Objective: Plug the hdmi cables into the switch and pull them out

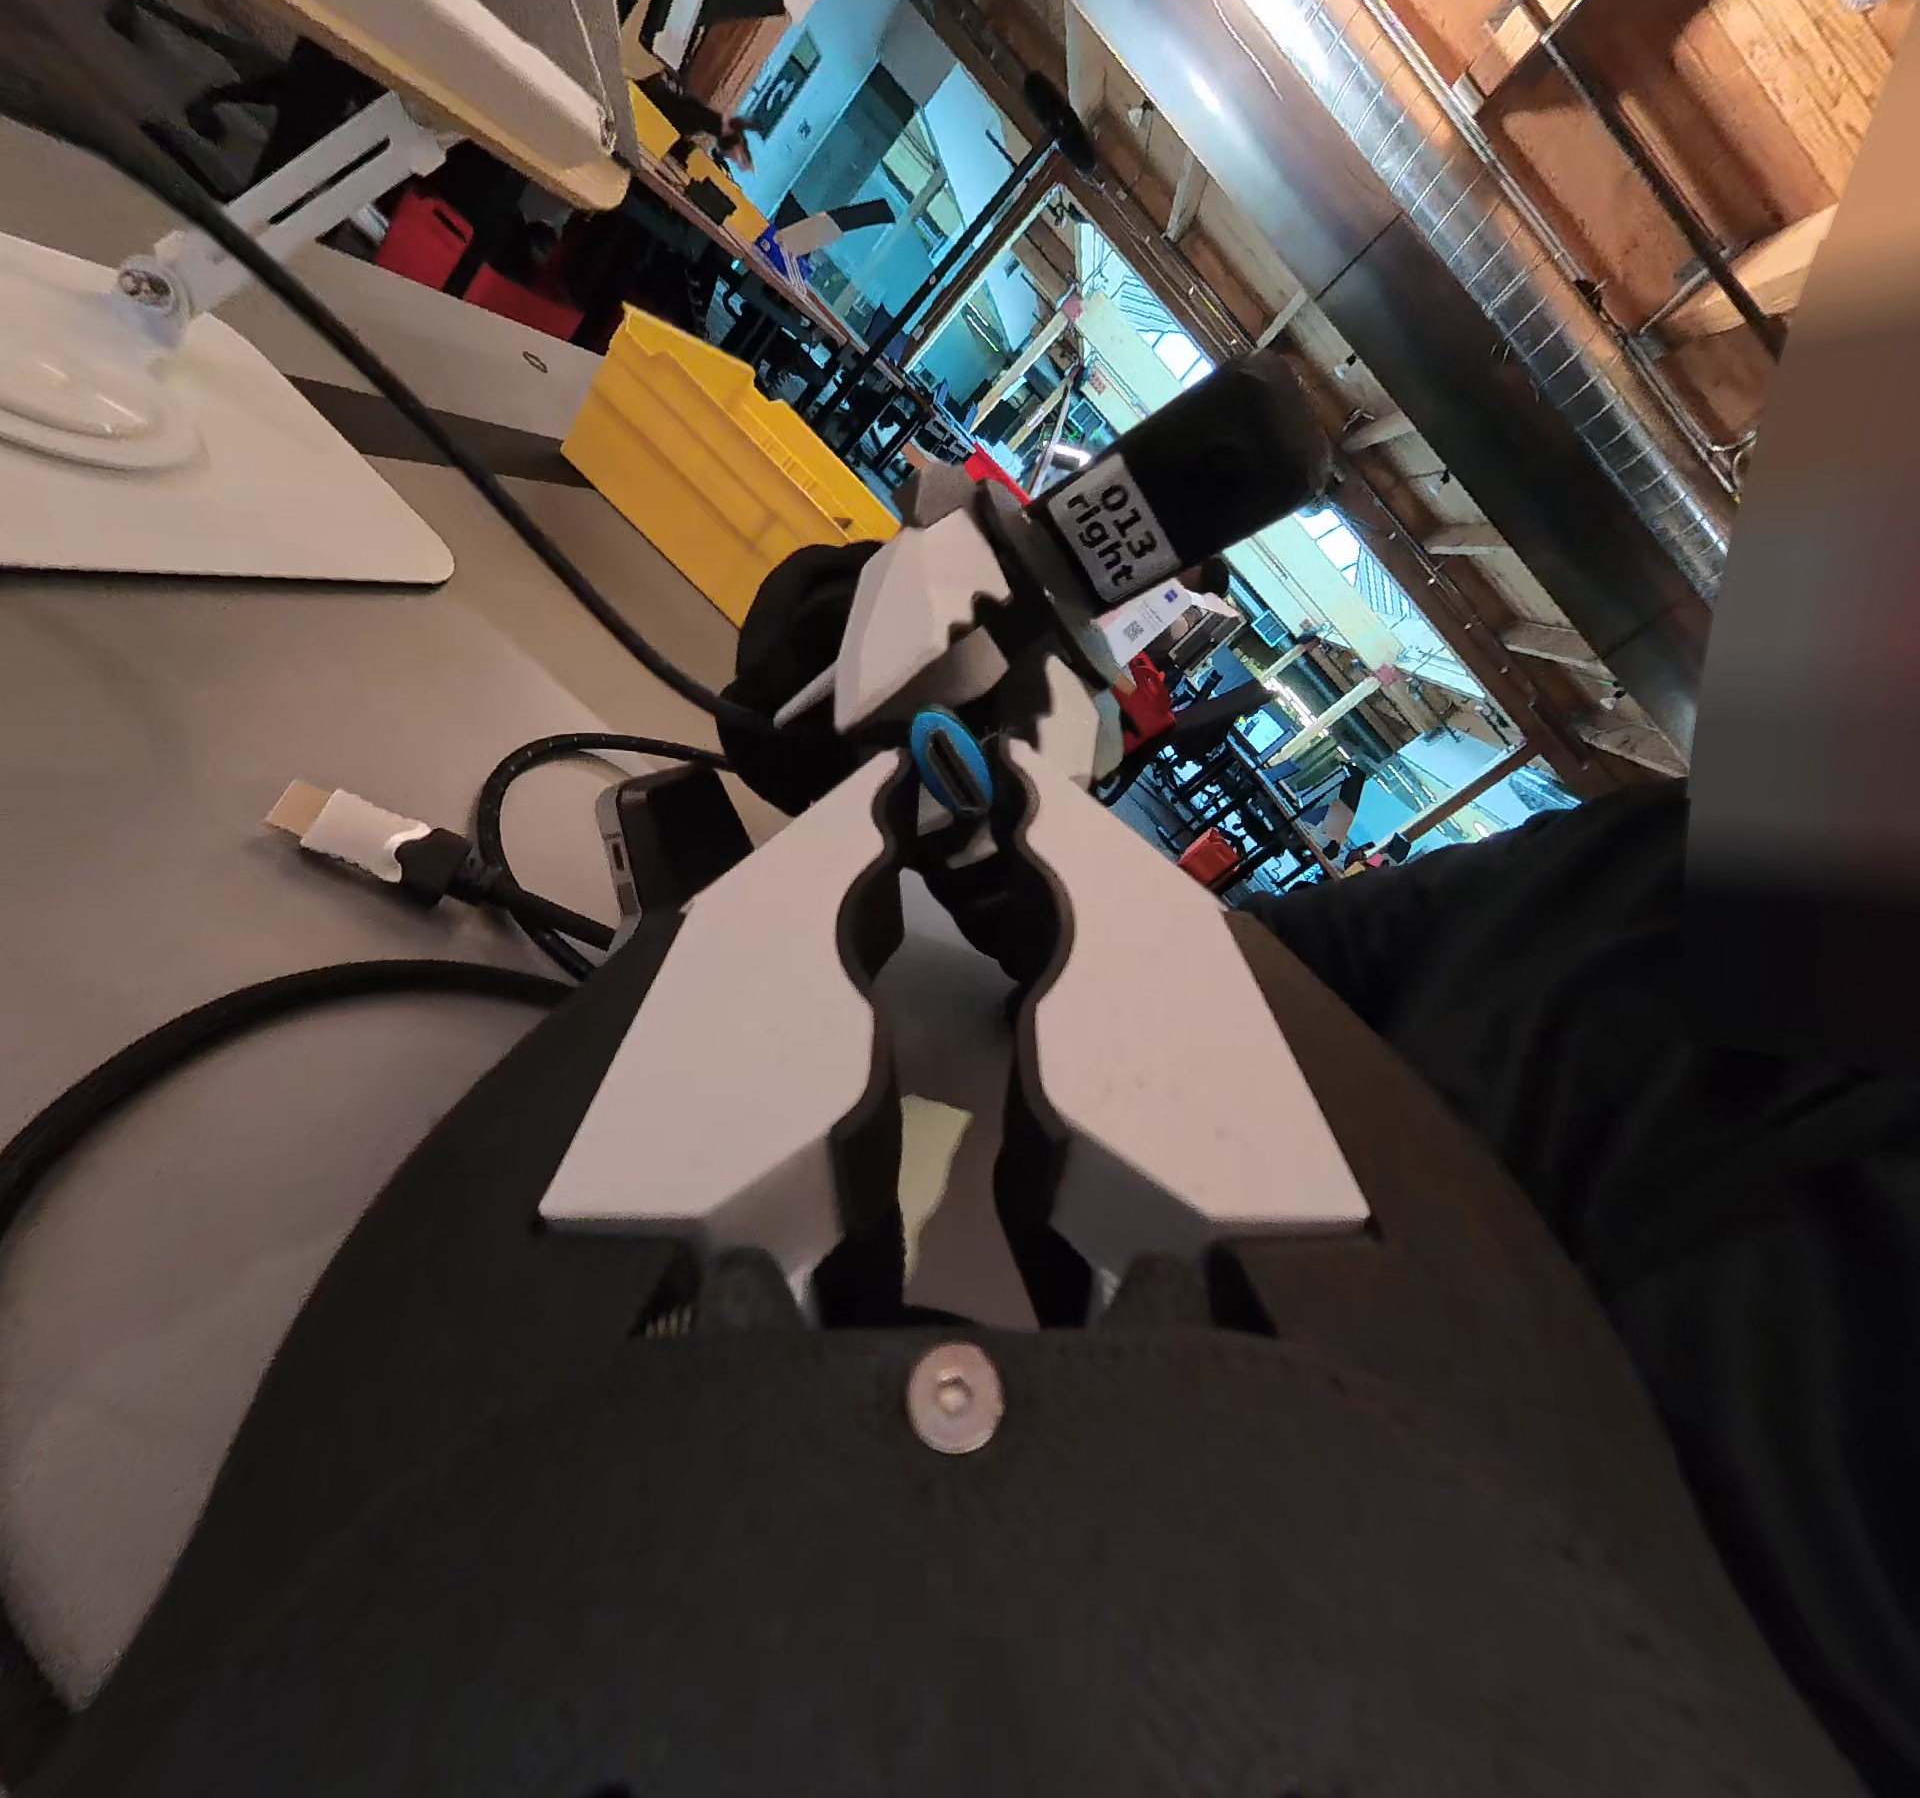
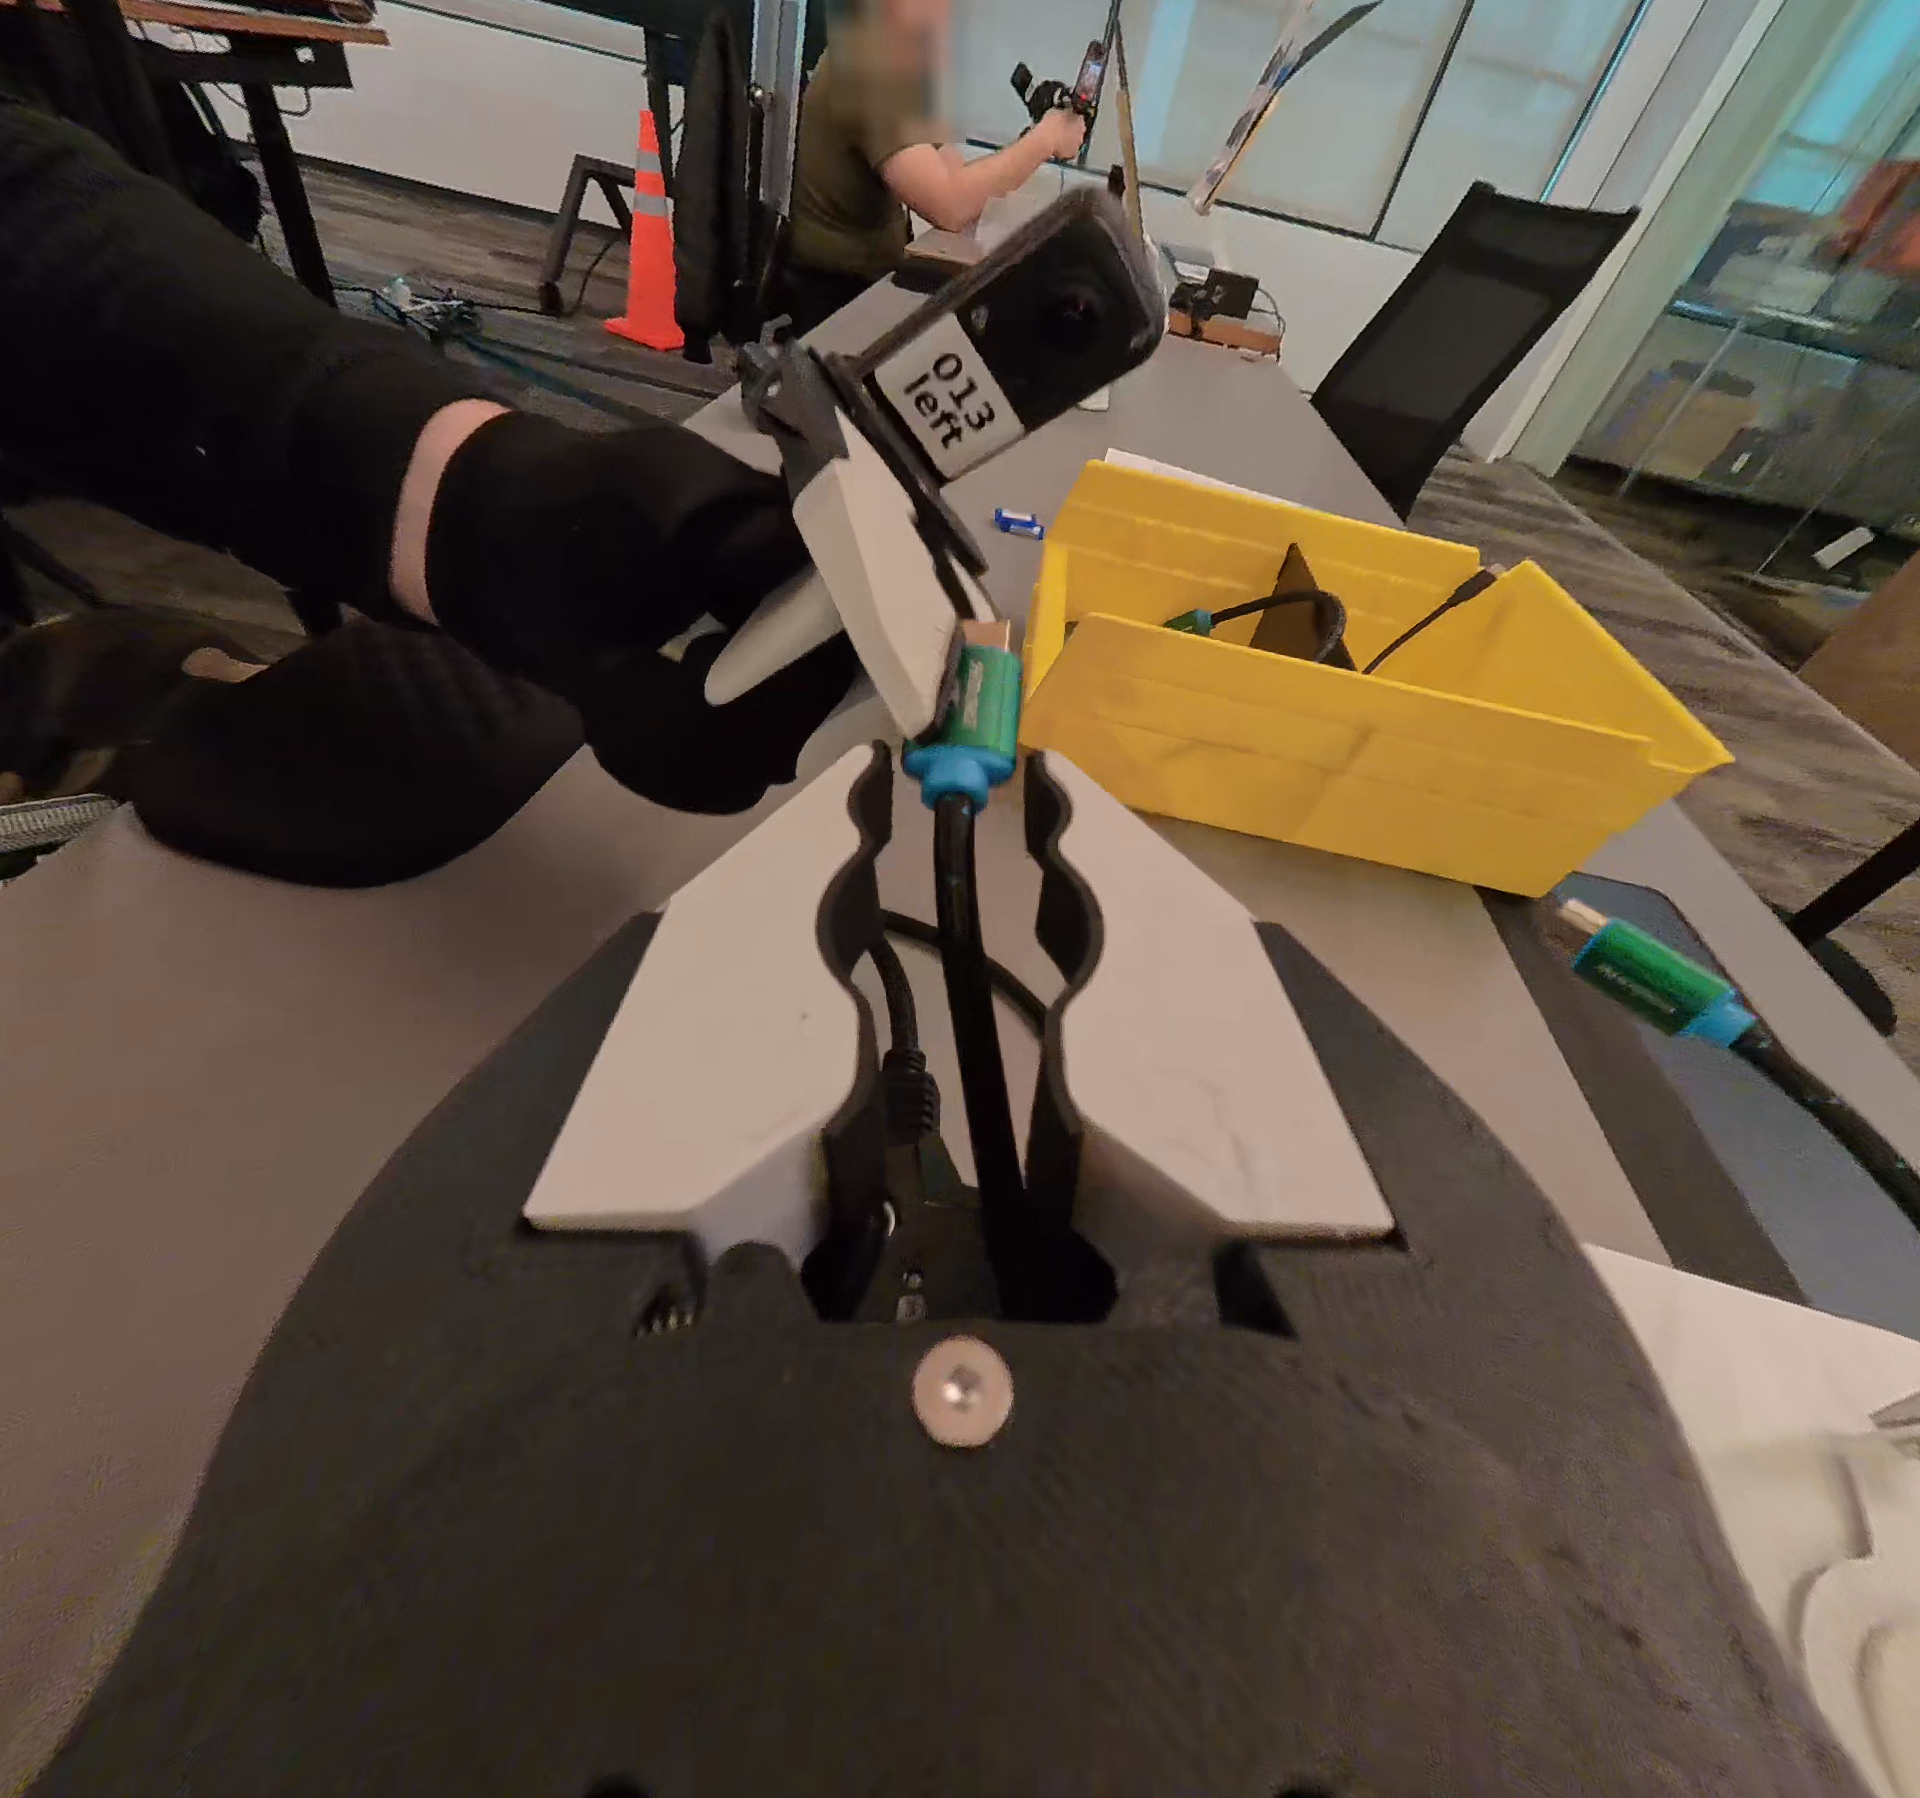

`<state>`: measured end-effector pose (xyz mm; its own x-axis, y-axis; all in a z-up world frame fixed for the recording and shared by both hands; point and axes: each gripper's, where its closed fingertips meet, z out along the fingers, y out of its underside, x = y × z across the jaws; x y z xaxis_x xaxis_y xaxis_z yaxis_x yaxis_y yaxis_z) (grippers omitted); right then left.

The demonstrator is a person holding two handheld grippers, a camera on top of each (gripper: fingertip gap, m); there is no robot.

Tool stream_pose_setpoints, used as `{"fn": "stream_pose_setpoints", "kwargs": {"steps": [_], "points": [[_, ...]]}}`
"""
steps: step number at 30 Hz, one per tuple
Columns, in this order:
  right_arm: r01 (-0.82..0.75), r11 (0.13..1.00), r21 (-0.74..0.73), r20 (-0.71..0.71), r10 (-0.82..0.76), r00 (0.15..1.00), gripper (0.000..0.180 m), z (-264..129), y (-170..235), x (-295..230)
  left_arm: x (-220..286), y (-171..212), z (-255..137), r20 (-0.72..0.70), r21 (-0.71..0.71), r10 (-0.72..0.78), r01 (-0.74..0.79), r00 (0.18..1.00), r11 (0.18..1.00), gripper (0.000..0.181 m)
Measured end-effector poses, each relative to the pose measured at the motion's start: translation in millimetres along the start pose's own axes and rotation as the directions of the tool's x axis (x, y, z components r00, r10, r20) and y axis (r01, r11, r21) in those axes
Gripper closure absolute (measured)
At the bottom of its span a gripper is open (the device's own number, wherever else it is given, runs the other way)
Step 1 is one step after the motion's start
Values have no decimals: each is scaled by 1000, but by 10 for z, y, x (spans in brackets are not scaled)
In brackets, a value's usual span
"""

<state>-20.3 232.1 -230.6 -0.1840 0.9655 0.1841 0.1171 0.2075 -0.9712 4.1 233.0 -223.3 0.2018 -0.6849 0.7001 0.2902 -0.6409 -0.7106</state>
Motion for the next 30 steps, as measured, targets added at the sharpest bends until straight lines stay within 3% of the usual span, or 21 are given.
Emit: {"fn": "stream_pose_setpoints", "kwargs": {"steps": [8,17,24,30], "points": [[127,992,4,-67,-126,990,160,-5,-70,-9,27,-1,-10,-62,60,-42,46,997,997,168],[163,986,-35,-51,-165,985,161,-42,-46,-25,46,8,24,-142,57,-84,93,986,994,166],[222,968,-114,-51,-229,972,161,-57,41,-7,-20,-19,21,-77,11,-72,74,994,997,159],[237,965,-110,-59,-245,968,160,-64,13,0,-10,-19,17,-69,-13,-75,74,995,997,167]]}}
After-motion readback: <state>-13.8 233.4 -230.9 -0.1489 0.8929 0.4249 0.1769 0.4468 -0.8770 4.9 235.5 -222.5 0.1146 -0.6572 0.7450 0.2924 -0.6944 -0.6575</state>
